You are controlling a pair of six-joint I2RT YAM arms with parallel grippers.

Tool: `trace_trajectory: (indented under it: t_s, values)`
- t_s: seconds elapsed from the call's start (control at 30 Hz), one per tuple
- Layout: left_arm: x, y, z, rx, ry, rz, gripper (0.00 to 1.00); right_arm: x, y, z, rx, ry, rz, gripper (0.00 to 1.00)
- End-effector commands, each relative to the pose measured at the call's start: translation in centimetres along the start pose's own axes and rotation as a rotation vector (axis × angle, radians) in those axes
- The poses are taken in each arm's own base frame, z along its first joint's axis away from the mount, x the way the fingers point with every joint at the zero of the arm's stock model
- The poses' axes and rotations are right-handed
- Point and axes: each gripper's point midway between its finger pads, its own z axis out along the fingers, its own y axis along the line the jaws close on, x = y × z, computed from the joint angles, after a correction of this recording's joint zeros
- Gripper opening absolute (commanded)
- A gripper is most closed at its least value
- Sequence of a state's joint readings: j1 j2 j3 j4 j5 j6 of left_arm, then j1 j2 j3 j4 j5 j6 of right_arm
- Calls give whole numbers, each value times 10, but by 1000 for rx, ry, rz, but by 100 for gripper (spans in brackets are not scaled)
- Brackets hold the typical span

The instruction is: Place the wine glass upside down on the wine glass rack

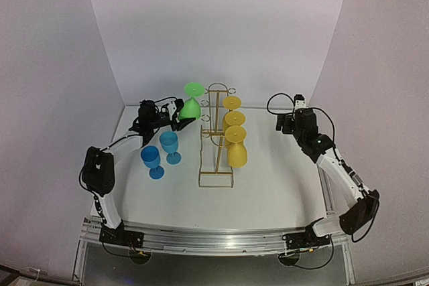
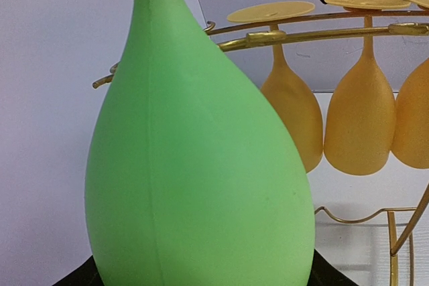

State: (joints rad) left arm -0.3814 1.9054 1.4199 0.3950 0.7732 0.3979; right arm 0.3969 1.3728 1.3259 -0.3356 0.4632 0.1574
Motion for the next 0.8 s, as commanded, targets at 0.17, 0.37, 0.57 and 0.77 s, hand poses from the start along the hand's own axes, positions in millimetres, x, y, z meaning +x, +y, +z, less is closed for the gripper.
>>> trace_trajectory:
  t_s: [0.17, 0.37, 0.57, 0.77]
  values:
    - [-23, -11, 14, 62, -52, 66, 30, -10, -9, -23, -11, -61, 53, 98]
    - [-20, -12, 21, 68, -47, 52, 30, -8, -12, -28, -11, -66, 57, 98]
    - [-15, -10, 25, 68, -36, 41, 30, -7, -13, -31, -12, -70, 57, 98]
    - [-4, -8, 27, 59, -10, 17, 30, -6, -11, -30, -24, -67, 54, 98]
